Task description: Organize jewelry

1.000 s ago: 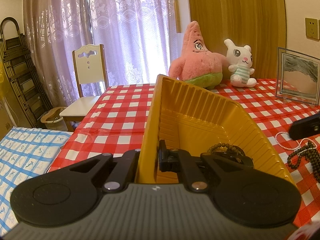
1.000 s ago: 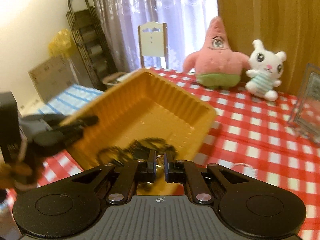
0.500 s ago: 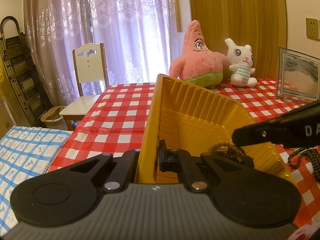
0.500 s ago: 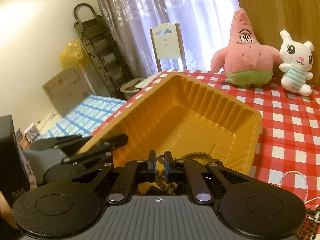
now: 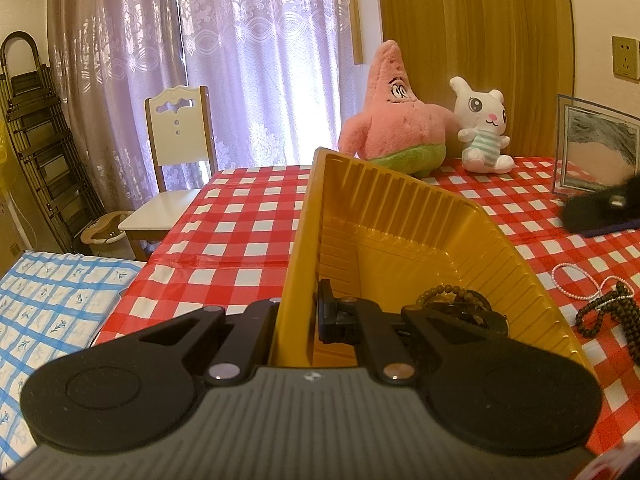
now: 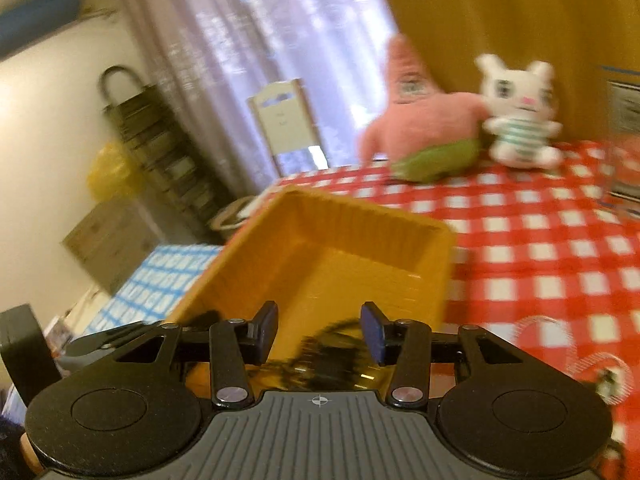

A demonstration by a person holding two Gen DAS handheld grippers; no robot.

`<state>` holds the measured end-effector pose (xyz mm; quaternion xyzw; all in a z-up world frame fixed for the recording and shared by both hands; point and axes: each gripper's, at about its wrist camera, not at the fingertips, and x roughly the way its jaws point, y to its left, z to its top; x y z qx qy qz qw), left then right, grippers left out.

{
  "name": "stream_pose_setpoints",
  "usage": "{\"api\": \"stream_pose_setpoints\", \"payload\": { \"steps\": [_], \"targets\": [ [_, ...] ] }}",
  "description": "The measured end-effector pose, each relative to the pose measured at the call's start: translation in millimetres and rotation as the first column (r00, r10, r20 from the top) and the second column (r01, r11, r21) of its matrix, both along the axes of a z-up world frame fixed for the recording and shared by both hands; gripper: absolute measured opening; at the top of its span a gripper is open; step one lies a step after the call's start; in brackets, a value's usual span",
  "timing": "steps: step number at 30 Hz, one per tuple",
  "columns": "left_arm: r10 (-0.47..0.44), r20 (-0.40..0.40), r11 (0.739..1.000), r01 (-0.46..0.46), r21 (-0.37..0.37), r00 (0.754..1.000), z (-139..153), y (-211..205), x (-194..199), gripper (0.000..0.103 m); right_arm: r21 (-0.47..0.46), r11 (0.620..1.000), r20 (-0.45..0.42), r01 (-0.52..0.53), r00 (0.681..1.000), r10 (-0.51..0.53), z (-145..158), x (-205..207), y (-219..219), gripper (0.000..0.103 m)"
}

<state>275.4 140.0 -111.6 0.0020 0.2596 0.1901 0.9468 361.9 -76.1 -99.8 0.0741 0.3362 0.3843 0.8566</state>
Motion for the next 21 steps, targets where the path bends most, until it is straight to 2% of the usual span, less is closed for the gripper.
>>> {"api": "stream_pose_setpoints", "payload": {
  "steps": [5, 9, 15, 21],
  "targets": [
    [-0.001, 0.000, 1.000, 0.001, -0.002, 1.000, -1, 0, 0, 0.006, -0.038, 0.990, -0.030, 0.133, 0.990, -0.134, -3, 0, -55, 0.046],
    [0.000, 0.000, 1.000, 0.000, 0.000, 1.000, -1, 0, 0, 0.006, -0.106, 0.971, -0.043, 0.213, 0.975, -0.219, -10, -8, -98, 0.046],
    [-0.002, -0.002, 1.000, 0.002, 0.003, 1.000, -2, -1, 1, 0.006, -0.187, 0.940, -0.063, 0.285, 0.951, -0.301, -23, -21, -138, 0.046],
    [-0.003, -0.002, 1.000, 0.003, 0.004, 1.000, -3, 0, 1, 0.006, -0.223, 0.924, -0.063, 0.311, 0.941, -0.332, -27, -21, -155, 0.046]
  ]
}}
